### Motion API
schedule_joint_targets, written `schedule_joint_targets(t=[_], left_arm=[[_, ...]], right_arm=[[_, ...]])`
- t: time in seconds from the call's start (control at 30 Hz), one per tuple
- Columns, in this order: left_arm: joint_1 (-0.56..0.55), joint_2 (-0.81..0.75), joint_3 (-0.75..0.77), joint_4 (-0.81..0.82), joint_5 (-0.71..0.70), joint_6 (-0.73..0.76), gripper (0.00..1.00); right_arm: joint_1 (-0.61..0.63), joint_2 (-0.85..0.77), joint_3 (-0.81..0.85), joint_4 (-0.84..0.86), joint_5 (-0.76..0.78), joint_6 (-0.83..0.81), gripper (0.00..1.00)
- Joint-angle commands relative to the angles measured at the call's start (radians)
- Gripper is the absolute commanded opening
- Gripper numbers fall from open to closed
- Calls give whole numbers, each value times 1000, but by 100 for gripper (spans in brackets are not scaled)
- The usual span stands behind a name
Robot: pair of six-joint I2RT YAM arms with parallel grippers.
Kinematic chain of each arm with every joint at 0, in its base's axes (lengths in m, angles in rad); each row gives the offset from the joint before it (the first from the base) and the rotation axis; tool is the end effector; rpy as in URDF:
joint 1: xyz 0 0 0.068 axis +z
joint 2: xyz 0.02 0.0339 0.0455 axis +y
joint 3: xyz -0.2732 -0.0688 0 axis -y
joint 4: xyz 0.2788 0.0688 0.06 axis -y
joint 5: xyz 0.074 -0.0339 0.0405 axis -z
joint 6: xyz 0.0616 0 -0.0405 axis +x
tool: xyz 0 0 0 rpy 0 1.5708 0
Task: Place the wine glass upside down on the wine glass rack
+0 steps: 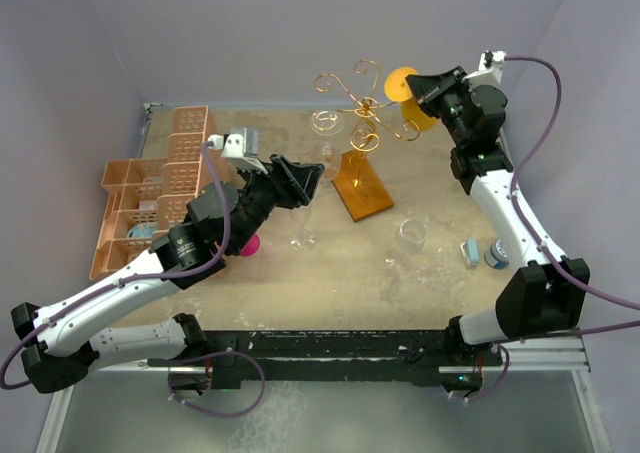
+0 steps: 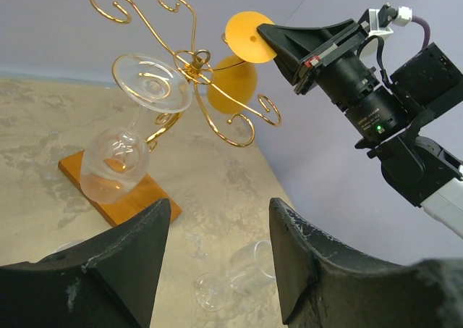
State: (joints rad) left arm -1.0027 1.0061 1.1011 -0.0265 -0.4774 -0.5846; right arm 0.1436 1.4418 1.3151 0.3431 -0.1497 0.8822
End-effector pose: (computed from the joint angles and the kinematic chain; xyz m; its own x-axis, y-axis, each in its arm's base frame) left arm 0.1713 -0.2158 0.4393 -0.2464 -0.5251 -0.8146 0.4390 0.6889 -0.5768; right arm 0.3953 0.0664 0.4377 -0.0855 0.7591 -0.6454 -0.3456 0.5849 0.7338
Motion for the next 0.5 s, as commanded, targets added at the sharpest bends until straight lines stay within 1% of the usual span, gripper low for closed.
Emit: schedule_joint_targets(t=[0.0, 0.23, 0.47], left_arm=[[-2, -27, 23, 16, -13, -10, 54], [-2, -24, 23, 13, -18, -11, 54], [-2, -21, 25, 12, -22, -10, 54]], right_arm=[[-4, -51, -10, 75, 129, 34, 0], [-4, -11, 43, 97, 148, 10, 0], [-4, 61, 116, 100, 99, -47, 0]])
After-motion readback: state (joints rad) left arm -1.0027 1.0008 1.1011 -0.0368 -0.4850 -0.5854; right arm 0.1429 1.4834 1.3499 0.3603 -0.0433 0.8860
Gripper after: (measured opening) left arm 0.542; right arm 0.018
